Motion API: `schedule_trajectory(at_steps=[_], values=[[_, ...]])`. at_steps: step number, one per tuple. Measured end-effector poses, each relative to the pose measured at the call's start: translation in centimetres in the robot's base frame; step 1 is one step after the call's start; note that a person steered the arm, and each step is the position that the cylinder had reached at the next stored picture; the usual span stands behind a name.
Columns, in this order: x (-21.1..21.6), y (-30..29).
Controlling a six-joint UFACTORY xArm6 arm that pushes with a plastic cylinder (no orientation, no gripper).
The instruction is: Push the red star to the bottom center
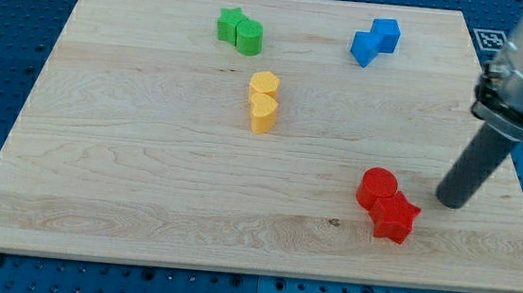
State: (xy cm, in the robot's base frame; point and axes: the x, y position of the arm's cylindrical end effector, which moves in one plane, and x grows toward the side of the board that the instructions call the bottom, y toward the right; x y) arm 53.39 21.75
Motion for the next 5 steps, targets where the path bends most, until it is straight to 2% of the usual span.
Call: schedule_trajectory(at_steps=[1, 3, 5], values=[[1.9, 1.6], [2.8, 0.6], [3.5, -5.8]])
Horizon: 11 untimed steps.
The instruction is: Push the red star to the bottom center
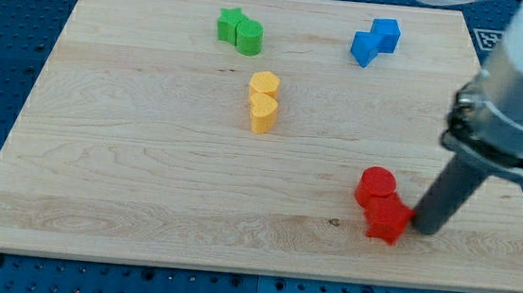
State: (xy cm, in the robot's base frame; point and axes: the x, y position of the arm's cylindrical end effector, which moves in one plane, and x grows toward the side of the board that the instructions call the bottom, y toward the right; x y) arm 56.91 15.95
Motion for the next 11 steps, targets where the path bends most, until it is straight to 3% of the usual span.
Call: schedule_trajectory(at_steps=[2, 6, 9, 10, 11], values=[[0.2, -5.0], [3.2, -5.6], [3.2, -13.1], [3.2, -12.8], [3.2, -8.1]])
